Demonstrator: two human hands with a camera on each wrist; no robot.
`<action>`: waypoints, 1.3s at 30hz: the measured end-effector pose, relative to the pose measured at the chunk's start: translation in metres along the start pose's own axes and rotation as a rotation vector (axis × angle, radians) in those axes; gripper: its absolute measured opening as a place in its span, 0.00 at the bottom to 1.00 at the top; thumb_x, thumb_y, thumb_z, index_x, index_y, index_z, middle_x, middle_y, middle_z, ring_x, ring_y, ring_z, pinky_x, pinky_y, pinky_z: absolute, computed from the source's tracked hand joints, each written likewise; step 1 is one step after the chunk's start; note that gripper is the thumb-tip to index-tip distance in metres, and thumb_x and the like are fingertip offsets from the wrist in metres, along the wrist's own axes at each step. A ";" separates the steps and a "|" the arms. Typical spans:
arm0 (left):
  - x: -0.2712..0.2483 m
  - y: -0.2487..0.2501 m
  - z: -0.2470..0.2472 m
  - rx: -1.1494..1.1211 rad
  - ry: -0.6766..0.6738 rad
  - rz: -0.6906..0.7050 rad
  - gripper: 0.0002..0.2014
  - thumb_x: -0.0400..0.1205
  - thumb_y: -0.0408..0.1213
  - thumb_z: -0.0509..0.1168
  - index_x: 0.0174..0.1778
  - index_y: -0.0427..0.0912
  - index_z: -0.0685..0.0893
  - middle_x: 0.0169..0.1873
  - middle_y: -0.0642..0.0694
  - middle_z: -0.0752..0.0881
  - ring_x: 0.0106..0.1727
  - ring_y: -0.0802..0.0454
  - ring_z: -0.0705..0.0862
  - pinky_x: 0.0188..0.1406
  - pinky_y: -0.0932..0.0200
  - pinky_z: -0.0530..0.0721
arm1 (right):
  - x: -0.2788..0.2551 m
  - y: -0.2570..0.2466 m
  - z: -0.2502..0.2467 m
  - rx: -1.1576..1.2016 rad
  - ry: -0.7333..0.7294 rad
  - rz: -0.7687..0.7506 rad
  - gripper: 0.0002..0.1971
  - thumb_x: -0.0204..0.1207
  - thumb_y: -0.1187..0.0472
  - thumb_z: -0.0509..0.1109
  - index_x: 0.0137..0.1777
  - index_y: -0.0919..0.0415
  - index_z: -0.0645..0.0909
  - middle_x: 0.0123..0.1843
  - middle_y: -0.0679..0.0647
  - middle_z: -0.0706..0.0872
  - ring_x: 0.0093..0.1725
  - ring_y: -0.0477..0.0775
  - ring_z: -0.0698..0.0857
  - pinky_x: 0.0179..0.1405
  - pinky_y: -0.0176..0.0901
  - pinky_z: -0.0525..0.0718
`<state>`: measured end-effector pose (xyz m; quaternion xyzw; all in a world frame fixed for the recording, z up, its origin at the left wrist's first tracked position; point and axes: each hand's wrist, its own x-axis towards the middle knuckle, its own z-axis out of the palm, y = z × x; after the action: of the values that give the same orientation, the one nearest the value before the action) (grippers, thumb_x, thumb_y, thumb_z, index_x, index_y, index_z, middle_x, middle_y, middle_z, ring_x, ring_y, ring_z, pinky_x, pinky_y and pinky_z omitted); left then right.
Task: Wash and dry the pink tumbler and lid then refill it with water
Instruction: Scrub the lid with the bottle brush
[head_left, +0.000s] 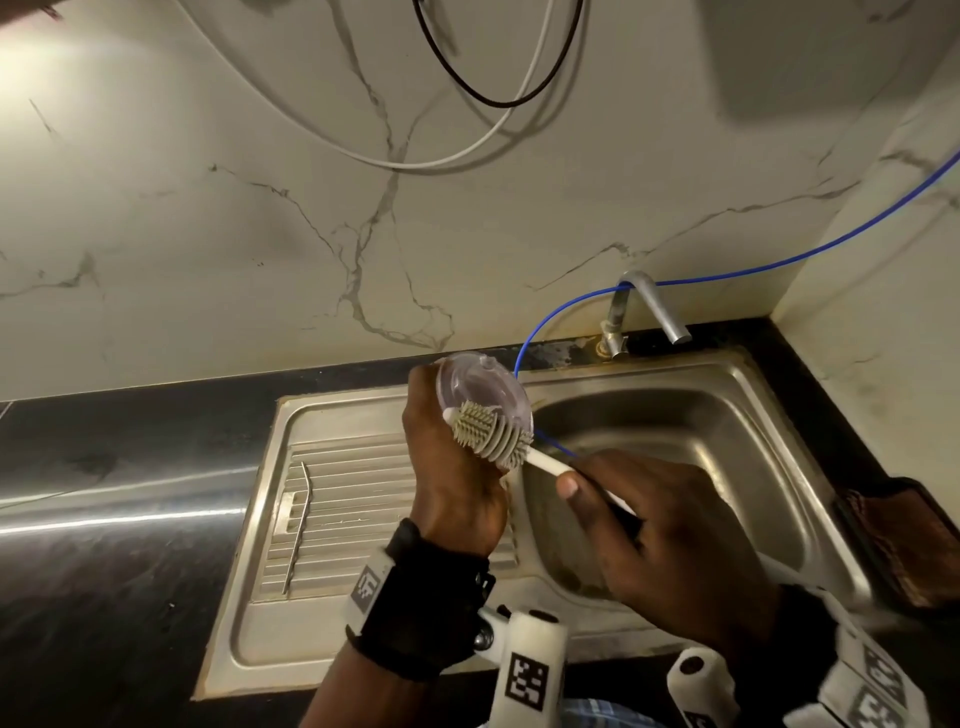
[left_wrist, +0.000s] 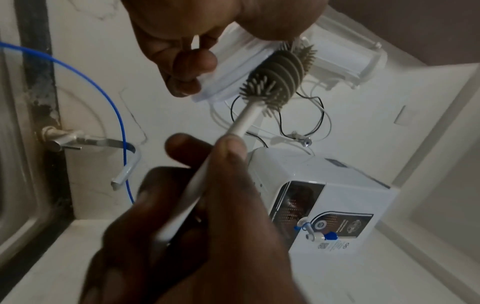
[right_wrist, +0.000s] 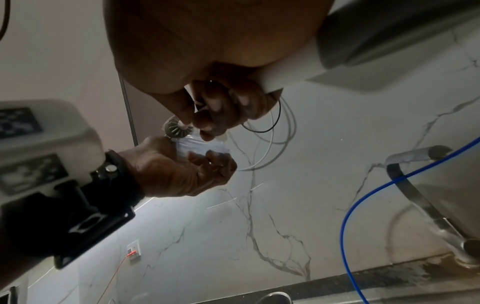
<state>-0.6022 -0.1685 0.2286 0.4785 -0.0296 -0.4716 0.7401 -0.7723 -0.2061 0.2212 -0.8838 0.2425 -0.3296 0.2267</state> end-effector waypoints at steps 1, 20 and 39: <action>-0.001 0.000 0.001 0.015 0.001 0.005 0.21 0.79 0.60 0.62 0.50 0.44 0.78 0.35 0.43 0.70 0.29 0.48 0.69 0.21 0.61 0.65 | 0.002 -0.002 -0.001 -0.001 0.006 0.000 0.16 0.87 0.50 0.62 0.43 0.55 0.85 0.34 0.45 0.81 0.32 0.48 0.81 0.31 0.49 0.78; -0.002 -0.009 -0.025 -0.044 -0.022 0.094 0.14 0.86 0.46 0.73 0.56 0.39 0.83 0.45 0.39 0.84 0.34 0.46 0.88 0.25 0.53 0.89 | -0.012 0.025 0.016 0.128 -0.097 0.180 0.22 0.87 0.43 0.60 0.38 0.56 0.81 0.24 0.51 0.75 0.25 0.50 0.76 0.25 0.37 0.69; 0.024 -0.010 -0.172 0.450 0.329 -0.004 0.10 0.91 0.52 0.65 0.57 0.54 0.90 0.52 0.54 0.94 0.62 0.45 0.91 0.49 0.47 0.89 | -0.018 0.057 0.068 0.258 -0.305 0.446 0.09 0.80 0.61 0.66 0.43 0.54 0.88 0.27 0.54 0.82 0.26 0.55 0.81 0.31 0.58 0.80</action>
<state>-0.5102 -0.0694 0.1186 0.7010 -0.0120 -0.3704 0.6093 -0.7530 -0.2235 0.1340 -0.8120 0.3500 -0.1631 0.4377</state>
